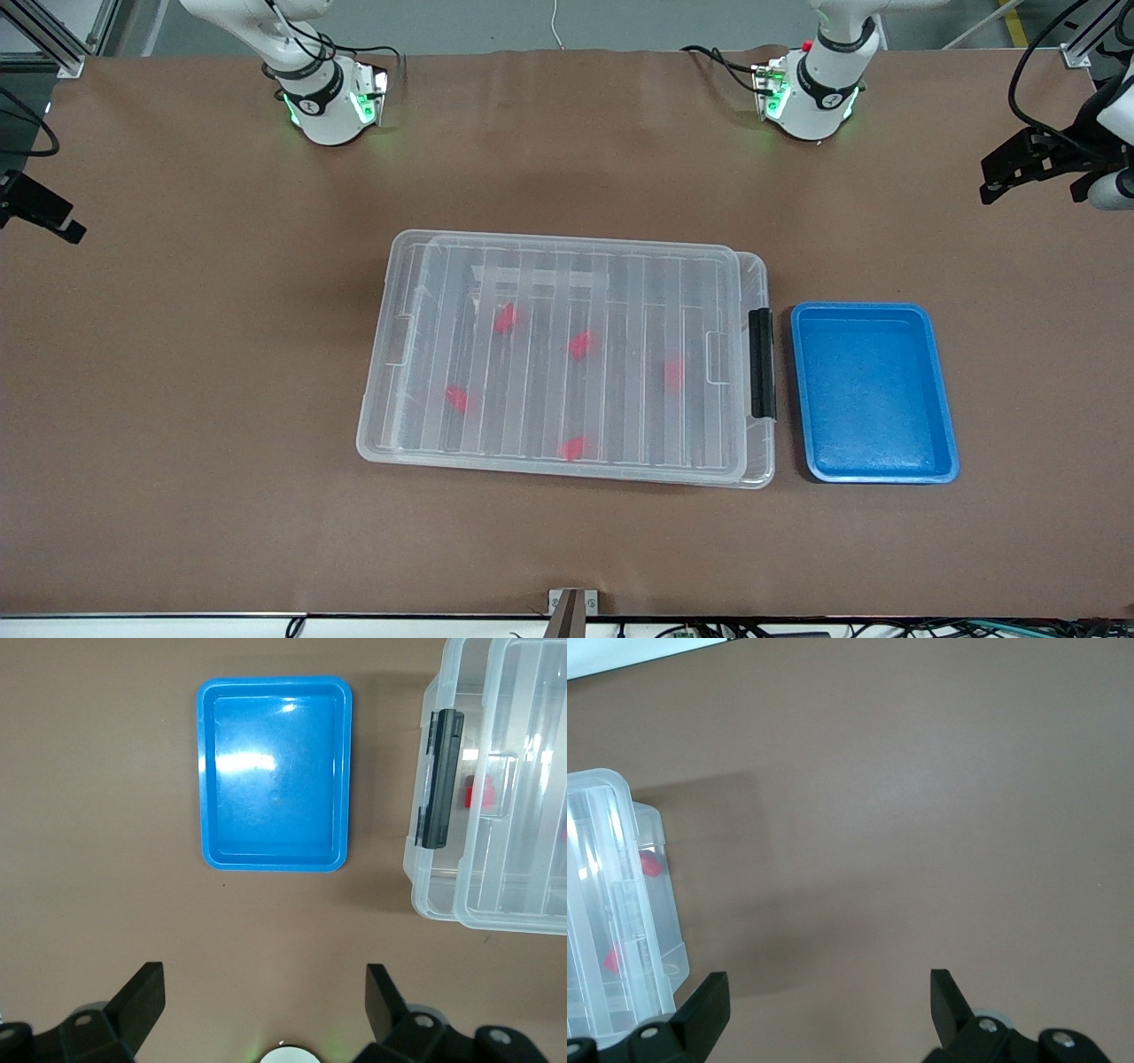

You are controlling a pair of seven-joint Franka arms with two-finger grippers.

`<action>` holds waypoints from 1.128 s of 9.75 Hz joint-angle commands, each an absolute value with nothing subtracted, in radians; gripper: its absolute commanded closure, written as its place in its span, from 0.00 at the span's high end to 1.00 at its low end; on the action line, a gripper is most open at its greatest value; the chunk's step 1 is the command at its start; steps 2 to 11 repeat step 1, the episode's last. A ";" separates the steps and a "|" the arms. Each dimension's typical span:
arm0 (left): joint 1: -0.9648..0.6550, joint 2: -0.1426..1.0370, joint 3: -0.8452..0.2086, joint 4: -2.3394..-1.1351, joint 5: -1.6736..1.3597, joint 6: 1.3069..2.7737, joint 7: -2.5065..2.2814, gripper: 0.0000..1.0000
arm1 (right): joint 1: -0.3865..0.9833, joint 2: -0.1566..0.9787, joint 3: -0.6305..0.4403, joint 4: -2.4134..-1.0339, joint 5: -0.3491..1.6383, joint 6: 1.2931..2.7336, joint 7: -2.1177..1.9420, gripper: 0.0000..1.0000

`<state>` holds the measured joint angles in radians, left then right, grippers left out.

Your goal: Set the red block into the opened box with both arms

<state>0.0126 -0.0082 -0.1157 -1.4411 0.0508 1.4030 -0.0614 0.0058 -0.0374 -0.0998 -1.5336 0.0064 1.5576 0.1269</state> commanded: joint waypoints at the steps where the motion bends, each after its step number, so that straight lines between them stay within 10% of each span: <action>1: 0.014 0.014 -0.118 -1.440 0.035 1.393 -0.061 1.00 | 0.006 -0.037 -0.097 -1.531 -0.009 1.557 0.127 1.00; 11: 0.014 0.014 -0.118 -1.440 0.035 1.393 -0.061 1.00 | 0.006 -0.037 -0.097 -1.531 -0.009 1.557 0.127 1.00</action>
